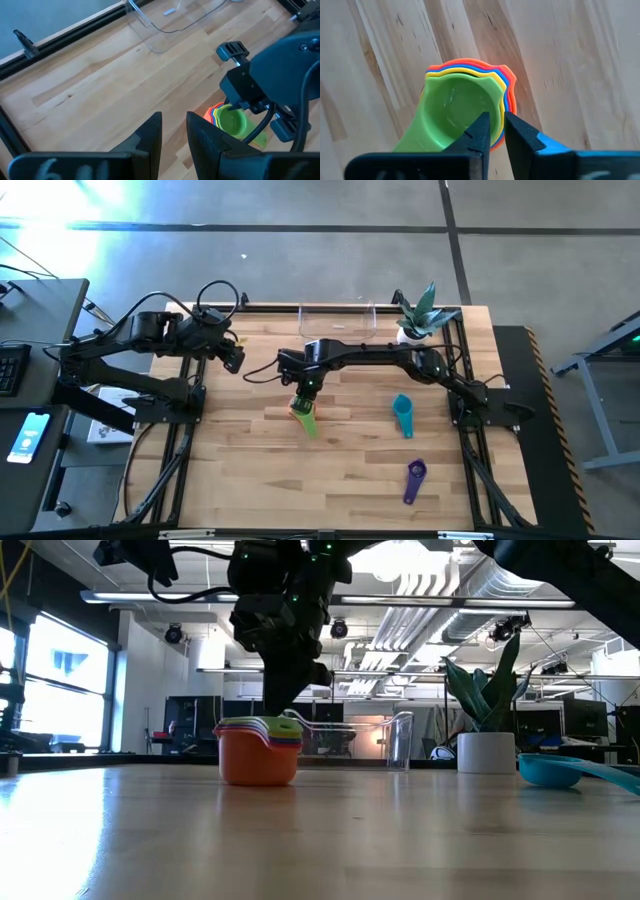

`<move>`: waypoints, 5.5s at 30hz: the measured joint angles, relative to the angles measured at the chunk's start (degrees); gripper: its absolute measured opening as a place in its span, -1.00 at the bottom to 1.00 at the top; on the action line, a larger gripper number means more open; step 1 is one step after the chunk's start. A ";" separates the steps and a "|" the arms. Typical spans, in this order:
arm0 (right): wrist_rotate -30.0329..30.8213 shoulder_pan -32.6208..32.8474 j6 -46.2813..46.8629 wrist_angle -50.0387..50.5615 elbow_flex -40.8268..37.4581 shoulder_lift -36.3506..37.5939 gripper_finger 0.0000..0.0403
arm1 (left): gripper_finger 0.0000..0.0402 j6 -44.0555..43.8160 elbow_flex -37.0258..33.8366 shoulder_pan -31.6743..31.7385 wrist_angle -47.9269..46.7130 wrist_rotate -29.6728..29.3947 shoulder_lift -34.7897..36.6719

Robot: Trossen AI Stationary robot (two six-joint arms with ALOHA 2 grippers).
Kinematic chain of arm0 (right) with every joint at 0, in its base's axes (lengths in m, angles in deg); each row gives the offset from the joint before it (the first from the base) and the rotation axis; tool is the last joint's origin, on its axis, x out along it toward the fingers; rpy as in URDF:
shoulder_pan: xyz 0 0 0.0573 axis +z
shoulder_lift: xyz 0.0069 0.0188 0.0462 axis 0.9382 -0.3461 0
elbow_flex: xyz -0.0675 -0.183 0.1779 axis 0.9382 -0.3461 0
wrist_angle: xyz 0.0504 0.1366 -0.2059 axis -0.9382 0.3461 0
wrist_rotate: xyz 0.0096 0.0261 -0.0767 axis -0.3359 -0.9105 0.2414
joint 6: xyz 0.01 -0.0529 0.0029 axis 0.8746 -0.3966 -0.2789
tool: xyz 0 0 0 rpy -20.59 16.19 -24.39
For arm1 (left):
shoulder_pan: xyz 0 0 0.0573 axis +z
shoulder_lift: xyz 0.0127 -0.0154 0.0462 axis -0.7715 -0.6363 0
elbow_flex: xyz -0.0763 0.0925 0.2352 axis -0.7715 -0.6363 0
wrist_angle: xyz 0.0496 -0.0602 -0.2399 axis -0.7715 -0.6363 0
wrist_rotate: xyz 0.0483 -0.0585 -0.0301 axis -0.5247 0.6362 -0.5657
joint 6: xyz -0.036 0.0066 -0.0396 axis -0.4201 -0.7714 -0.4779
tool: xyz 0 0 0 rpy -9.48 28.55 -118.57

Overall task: Nest measuring cups in basket
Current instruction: Stack the green measuring cup on the top of the yellow measuring cup, then stack the light blue measuring cup on top of the green measuring cup

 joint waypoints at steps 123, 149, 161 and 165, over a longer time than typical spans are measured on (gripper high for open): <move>13.61 5.01 59.77 -12.31 -77.34 57.90 -0.99 | -0.61 11.46 0.00 -0.55 -1.67 5.33 -0.02; 21.99 4.96 55.53 -22.14 -58.55 57.81 -1.00 | -0.61 3.09 -25.06 -11.15 17.37 9.76 -0.04; 21.98 4.96 53.58 -34.33 -58.55 57.81 -1.00 | -0.61 1.89 -34.31 -11.13 31.00 12.81 -0.02; 21.92 4.95 52.28 -38.90 -58.55 57.81 -1.00 | -0.61 -0.57 -36.54 -11.13 37.02 12.93 -0.29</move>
